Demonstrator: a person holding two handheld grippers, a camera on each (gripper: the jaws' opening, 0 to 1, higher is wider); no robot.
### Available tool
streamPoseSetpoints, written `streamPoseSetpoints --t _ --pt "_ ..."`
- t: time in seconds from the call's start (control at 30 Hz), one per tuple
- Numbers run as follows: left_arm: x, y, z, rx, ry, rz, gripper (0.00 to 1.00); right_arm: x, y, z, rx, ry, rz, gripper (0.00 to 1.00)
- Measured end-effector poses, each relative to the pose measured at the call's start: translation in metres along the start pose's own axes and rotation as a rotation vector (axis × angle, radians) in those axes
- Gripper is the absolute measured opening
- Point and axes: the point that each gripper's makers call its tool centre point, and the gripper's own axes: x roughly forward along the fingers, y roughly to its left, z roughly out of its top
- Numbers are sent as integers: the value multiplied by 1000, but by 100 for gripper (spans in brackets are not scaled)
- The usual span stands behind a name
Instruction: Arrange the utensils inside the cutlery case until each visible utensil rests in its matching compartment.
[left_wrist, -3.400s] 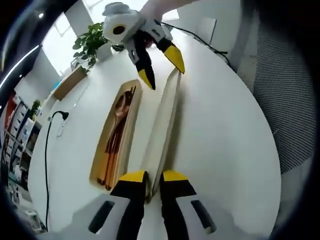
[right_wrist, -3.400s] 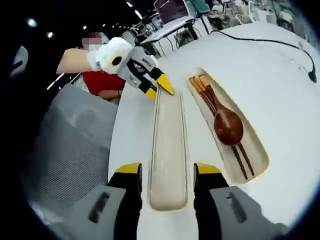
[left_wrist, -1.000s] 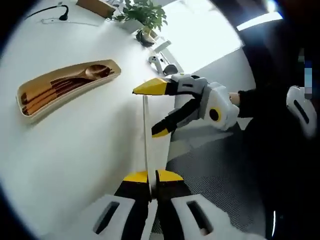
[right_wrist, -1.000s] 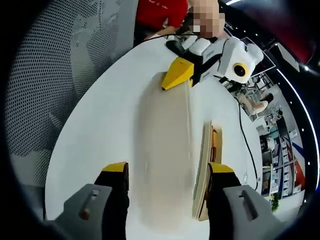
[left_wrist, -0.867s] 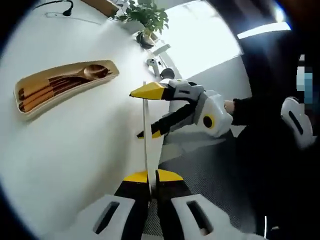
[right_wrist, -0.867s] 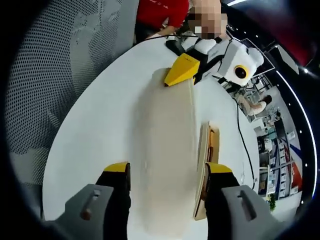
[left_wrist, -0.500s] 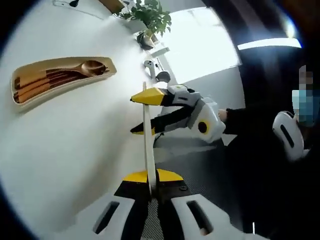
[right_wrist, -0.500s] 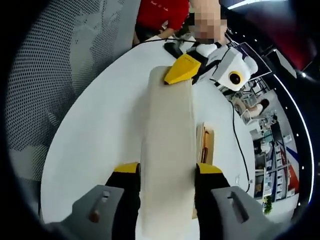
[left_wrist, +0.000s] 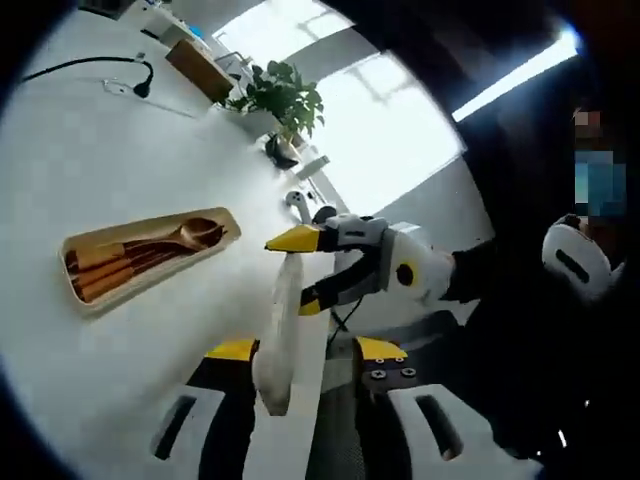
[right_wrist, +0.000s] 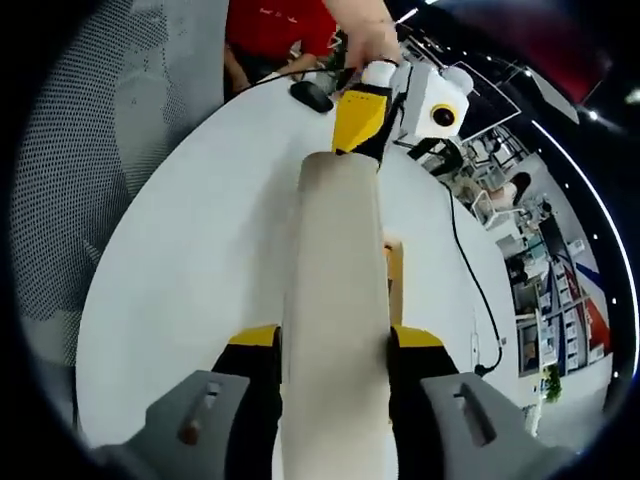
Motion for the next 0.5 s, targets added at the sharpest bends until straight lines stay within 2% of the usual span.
streamPoseSetpoints --t 0.03,0.1,0.13,0.17,0.2,0.23,0.27,0.33,0.37,0.4,0.5 --pt "-2 0 4 -2 -23 -2 52 1 -3 -1 1 1 -3 40" --pt "-6 1 3 -1 -20 -19 34 3 -9 -3 12 -1 -5 40" --pt "-7 4 4 8 -27 -12 25 4 -12 -3 16 -3 -6 40" --pt "-9 9 7 33 -47 7 20 4 -15 -3 16 -6 -10 40" --pt "-9 13 11 25 -69 26 23 6 -18 -3 18 -6 -12 40" --pt "-11 19 18 -1 -118 45 27 8 -21 -4 23 -6 -12 40" --pt "-12 20 21 -21 -143 42 30 9 -24 -5 30 -7 -14 40" --pt "-16 25 25 -15 -165 49 24 12 -27 -5 73 -17 -5 40" --pt "-19 28 28 -12 -172 60 12 14 -30 -4 84 -22 -4 40" --pt "-19 30 30 -15 -182 68 7 15 -32 -4 86 -25 -4 40" --pt "-23 40 41 -37 -235 107 8 22 -37 -5 140 -32 25 40"
